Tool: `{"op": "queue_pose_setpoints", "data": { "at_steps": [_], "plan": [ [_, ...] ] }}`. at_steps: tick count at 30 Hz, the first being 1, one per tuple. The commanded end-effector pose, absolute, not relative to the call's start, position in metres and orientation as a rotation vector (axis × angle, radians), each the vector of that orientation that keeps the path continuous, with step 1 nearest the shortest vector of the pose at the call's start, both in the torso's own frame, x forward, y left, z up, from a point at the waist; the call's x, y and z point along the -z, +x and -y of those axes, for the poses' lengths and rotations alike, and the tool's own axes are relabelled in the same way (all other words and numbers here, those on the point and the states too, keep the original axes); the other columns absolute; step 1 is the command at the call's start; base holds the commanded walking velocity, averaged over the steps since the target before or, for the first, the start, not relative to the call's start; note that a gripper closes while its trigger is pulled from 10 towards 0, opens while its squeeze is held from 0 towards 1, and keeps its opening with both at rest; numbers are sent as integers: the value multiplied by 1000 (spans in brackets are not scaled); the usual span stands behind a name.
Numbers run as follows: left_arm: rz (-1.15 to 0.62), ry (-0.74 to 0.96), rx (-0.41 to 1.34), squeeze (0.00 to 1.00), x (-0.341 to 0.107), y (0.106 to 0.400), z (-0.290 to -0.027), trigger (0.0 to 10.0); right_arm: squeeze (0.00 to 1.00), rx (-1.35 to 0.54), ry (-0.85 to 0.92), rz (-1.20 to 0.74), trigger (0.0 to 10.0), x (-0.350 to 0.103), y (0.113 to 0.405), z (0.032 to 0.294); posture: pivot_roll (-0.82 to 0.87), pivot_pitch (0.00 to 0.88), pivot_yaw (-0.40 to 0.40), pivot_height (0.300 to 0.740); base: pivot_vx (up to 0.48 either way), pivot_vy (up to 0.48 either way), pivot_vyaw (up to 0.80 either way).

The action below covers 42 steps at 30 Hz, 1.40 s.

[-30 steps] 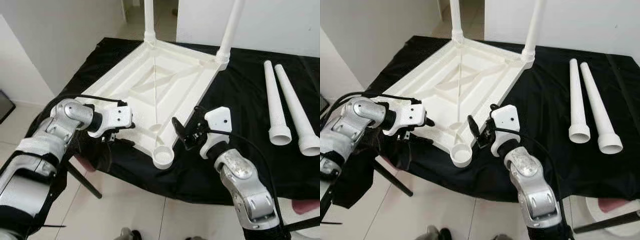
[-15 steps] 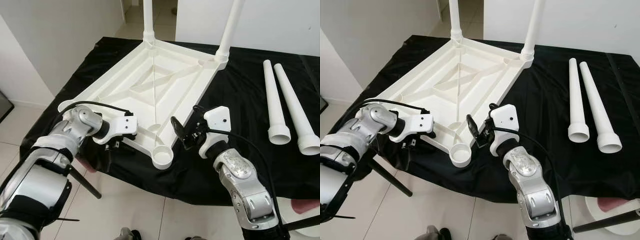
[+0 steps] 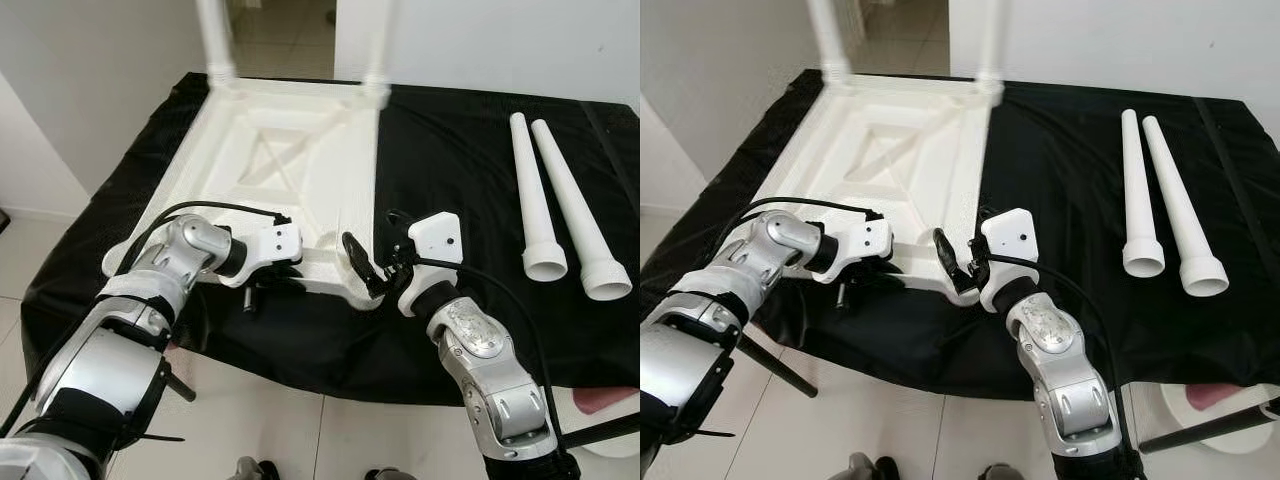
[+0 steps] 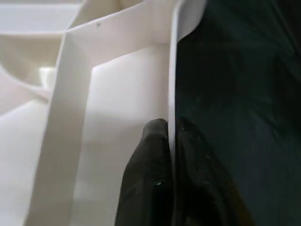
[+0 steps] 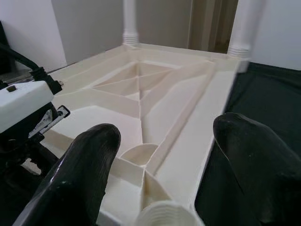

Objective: Building children table

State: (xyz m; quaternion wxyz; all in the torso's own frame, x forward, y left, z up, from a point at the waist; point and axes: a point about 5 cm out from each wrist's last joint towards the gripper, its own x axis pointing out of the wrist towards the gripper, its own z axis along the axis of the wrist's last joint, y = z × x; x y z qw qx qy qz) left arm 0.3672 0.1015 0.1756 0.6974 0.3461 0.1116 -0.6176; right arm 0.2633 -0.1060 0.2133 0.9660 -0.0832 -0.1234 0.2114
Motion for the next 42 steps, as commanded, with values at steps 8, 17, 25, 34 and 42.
{"op": "queue_pose_setpoints", "data": {
  "at_steps": [8, 17, 25, 34, 42],
  "plan": [
    [-71, 626, 1327, 0, -187, 367, -69, 0, 0, -409, -171, 242, 10000, -211, 264, 107, -155, 138, 92, 740, 0, 0, 0],
    [-4, 674, 1422, 0, -185, 356, -54, 0, 0, -335, -188, 242, 10000, -212, 268, 120, -161, 137, 99, 740, 0, 0, 0],
    [53, 816, 1437, 0, -182, 346, -51, 10000, 0, -331, -161, 194, 10000, -205, 267, 124, -146, 131, 87, 740, 0, 0, 0],
    [59, 842, 1392, 1000, -179, 346, -54, 10000, 0, -53, -204, 205, 10000, -208, 271, 166, -157, 129, 90, 740, 0, 0, 0],
    [80, 876, 1349, 0, -185, 345, -65, 10000, 0, -38, -192, 180, 10000, -203, 272, 169, -157, 129, 90, 740, 0, 0, 0]
  ]
}}
